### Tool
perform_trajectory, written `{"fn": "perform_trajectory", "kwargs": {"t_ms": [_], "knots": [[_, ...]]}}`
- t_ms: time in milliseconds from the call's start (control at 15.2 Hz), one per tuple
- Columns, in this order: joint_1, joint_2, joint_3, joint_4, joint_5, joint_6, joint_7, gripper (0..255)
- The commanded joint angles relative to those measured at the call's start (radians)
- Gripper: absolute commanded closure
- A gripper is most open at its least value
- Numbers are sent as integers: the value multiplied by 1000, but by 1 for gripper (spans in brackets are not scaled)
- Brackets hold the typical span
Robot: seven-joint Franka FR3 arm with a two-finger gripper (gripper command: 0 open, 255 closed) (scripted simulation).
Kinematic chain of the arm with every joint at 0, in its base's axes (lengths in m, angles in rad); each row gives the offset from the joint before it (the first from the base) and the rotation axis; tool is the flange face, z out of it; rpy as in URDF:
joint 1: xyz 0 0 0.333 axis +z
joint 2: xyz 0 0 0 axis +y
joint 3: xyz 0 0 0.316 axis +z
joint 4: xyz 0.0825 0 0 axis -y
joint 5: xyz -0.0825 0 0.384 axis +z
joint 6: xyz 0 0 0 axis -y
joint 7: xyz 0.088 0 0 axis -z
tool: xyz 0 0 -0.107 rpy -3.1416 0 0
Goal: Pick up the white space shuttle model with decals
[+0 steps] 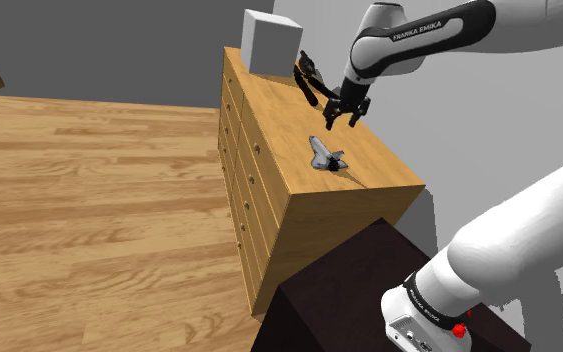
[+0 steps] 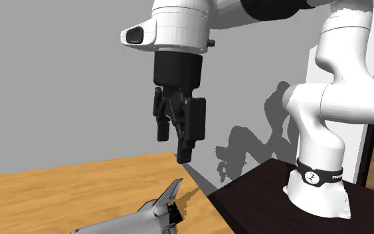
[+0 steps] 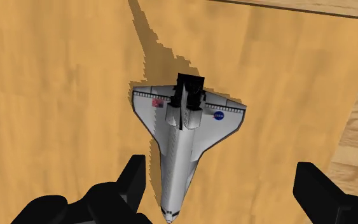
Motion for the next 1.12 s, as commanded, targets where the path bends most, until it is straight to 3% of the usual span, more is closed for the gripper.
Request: {"fn": "perform_trajectory", "kwargs": {"t_ms": [0, 528, 1056], "knots": [[-8, 72, -8, 27, -3, 43, 12, 0], [-42, 364, -39, 180, 5, 169, 46, 0], [-46, 444, -40, 164, 7, 263, 54, 0]]}}
